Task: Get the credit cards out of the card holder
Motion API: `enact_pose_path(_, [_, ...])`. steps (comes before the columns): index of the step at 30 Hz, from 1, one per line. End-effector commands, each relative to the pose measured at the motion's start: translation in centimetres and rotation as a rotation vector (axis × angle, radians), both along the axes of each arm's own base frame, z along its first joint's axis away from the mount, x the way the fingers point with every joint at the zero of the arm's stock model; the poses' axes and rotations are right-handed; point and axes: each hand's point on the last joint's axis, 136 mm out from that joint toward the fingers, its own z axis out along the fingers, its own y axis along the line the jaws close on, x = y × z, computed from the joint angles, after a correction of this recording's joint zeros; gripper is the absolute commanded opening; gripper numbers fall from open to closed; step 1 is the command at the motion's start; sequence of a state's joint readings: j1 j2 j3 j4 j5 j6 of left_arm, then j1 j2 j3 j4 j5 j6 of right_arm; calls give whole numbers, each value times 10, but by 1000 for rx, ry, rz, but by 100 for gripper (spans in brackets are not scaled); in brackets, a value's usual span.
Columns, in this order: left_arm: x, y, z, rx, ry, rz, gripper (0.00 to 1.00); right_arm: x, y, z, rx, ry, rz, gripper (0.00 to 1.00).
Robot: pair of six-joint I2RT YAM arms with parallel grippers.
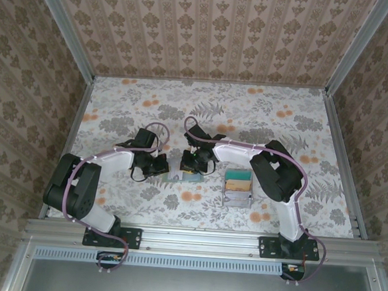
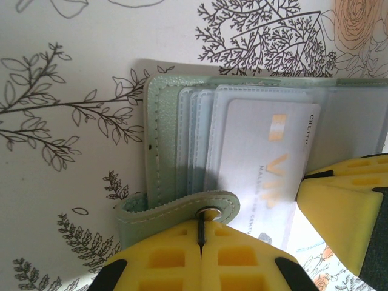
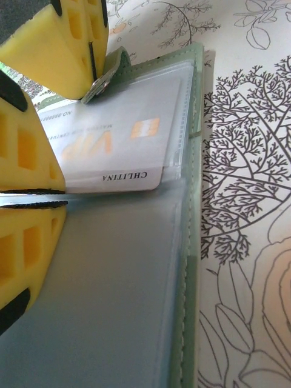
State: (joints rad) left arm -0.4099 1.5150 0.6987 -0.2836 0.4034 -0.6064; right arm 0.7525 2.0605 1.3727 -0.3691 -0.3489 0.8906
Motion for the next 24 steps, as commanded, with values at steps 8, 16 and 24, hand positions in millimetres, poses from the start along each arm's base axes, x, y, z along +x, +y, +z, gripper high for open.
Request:
enact_pose_path(8, [-14, 5, -16, 47, 65, -3, 0, -4, 7, -4, 46, 41, 7, 17])
enact_pose_path(16, [-16, 0, -18, 42, 72, -17, 0, -6, 11, -9, 64, 61, 8, 18])
enact_pose_path(24, [-18, 7, -20, 75, 80, -4, 0, -7, -1, -9, 37, 56, -13, 4])
